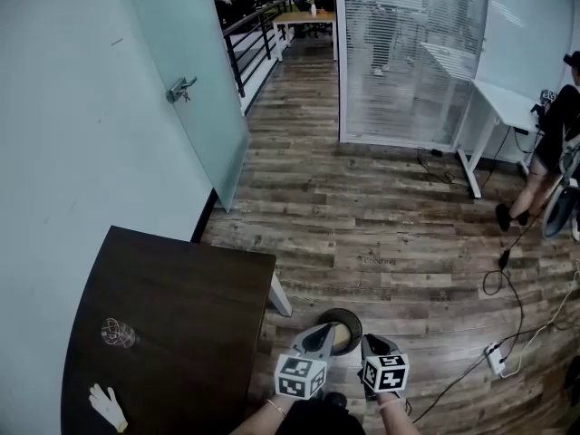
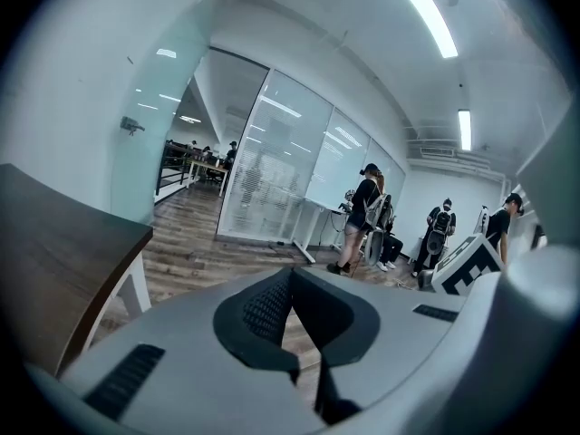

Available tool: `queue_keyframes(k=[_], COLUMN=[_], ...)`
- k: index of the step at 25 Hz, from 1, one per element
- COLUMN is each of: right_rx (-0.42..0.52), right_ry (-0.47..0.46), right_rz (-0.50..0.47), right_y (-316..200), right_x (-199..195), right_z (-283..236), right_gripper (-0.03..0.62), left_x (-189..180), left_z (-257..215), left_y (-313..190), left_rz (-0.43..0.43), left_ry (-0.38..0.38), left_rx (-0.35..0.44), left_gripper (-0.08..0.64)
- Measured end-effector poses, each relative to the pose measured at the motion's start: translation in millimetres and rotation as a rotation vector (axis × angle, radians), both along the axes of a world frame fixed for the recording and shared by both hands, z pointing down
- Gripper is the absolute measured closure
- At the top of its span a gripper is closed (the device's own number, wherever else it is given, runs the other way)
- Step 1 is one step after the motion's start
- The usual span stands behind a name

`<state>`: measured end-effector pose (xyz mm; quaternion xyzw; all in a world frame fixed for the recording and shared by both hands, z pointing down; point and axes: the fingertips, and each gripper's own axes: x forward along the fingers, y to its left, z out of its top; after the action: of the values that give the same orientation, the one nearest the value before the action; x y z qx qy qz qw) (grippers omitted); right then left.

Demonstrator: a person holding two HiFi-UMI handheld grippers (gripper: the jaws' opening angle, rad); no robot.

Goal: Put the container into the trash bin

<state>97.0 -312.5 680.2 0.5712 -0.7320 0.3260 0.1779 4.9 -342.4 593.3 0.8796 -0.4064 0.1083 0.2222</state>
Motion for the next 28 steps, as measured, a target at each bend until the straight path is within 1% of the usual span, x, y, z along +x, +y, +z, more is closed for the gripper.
queue_keyframes(k=[4,6,11,16,22,28], right_rx=[0.047,0.075,0.138,0.212,0.310,0.366], right_ry=[-0.040,-0.042,-0.037,-0.052,-0.012,-0.007], right_rz=[0.027,0.033,0.033,0.005,-0.045,-0.064], right_y=[10,14,27,40,52,64], right_x=[3,4,5,3,3,-4], right_z=[-30,-46,-82,-115,-155,-186], right_gripper=[0.571,0.581,0.583,0.583,0.584,0.584], left_x=[4,4,3,4,14,8], left_z=[-19,-30,-60,-83,-101,-120], left_y=[13,18,32,49,70,82], left_rz=[0.018,0.018,0.028,0.039,0.076,0.101], left_ry=[-0.015,-0.012,-0.007,-0.009,-0.008,-0.005], left_rx=[0.020,0.031,0.067,0.096,0.125,0.151], left_gripper=[0.541,0.541,0.541,0.541,0.541,0.541])
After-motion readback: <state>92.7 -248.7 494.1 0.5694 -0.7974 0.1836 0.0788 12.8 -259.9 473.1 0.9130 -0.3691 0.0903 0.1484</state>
